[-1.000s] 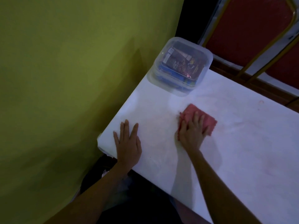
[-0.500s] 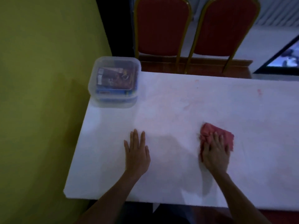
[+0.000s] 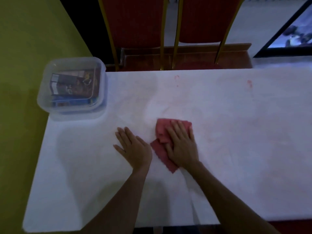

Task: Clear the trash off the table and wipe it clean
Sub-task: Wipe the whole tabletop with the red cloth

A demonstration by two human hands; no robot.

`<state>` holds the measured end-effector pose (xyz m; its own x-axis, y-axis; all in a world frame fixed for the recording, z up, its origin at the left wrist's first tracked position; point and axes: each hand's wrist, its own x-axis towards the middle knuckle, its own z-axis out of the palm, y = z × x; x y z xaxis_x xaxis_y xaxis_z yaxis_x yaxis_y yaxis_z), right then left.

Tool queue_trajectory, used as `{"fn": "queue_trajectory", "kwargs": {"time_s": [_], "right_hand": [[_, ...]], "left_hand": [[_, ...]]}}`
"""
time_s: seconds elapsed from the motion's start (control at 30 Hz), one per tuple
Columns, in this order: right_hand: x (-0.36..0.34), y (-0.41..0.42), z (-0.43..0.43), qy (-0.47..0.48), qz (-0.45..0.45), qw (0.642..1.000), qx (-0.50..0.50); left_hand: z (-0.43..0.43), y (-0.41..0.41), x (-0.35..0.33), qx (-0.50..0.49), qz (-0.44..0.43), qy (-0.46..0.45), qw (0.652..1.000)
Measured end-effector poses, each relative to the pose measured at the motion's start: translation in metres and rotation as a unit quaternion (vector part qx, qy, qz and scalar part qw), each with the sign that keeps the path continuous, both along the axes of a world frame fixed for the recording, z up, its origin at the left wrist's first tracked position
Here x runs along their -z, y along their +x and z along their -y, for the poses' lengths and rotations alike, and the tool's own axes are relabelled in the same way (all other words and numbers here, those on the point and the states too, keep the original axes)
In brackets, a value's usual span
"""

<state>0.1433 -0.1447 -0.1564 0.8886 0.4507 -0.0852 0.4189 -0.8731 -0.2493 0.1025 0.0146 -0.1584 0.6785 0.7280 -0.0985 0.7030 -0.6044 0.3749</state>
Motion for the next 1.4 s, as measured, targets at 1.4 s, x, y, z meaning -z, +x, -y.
{"fn": "queue_trajectory", "kwargs": {"time_s": [1.4], "right_hand": [[-0.014, 0.152, -0.189, 0.008, -0.018, 0.959, -0.283]], "left_hand": [[0.013, 0.021, 0.009, -0.057, -0.010, 0.093, 0.994]]}}
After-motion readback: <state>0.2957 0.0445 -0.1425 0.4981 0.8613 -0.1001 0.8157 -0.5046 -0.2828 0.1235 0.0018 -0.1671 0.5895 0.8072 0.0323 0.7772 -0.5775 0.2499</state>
